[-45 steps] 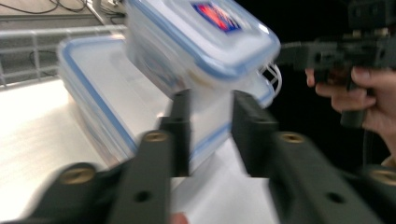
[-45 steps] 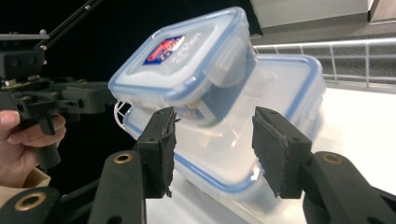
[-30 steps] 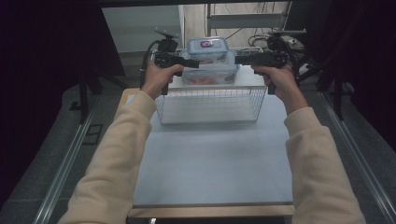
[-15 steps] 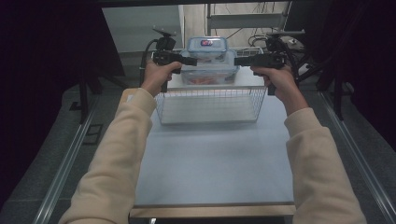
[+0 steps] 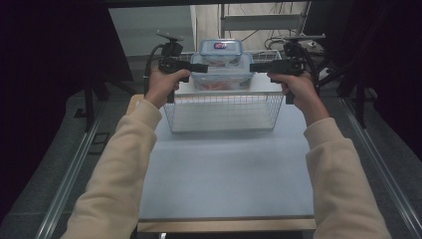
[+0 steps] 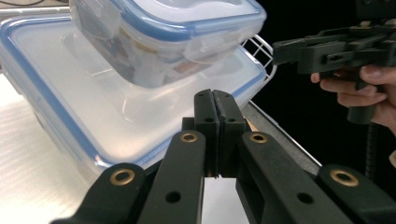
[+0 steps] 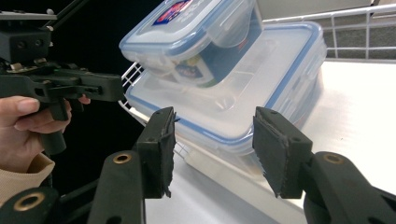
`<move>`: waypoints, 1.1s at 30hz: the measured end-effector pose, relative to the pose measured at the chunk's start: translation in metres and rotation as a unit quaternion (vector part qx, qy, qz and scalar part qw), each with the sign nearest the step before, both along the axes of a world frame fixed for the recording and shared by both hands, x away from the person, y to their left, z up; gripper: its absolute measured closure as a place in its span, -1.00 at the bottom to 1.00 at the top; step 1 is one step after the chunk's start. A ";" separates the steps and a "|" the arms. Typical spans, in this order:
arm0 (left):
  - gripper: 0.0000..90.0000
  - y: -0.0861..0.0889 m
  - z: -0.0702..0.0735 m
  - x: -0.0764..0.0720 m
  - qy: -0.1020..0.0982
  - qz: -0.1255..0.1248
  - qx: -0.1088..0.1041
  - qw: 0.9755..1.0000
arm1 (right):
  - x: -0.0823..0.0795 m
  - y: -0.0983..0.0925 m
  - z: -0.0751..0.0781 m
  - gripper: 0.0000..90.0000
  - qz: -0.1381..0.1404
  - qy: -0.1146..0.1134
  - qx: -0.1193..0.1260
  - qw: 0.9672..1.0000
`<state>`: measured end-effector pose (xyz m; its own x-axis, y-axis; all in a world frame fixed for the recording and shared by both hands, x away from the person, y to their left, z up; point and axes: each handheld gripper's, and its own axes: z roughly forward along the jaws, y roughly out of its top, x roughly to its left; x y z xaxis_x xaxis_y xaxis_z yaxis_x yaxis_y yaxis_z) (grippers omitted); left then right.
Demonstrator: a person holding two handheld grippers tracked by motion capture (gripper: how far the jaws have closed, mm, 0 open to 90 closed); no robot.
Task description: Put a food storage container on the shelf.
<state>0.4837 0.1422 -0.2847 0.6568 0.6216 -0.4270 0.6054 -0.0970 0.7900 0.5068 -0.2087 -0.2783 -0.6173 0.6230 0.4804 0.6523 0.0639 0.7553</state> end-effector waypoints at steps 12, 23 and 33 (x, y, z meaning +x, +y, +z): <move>0.99 0.024 -0.014 -0.037 -0.004 -0.004 -0.024 1.000 | -0.019 -0.002 -0.006 0.08 0.010 -0.012 0.000 1.000; 0.98 0.035 -0.058 -0.077 0.004 -0.012 -0.042 0.999 | -0.052 -0.018 -0.029 0.04 0.035 -0.025 0.018 0.999; 0.94 0.033 -0.112 -0.105 0.013 -0.011 -0.030 0.999 | -0.087 -0.043 -0.086 -0.06 0.052 -0.018 0.040 0.998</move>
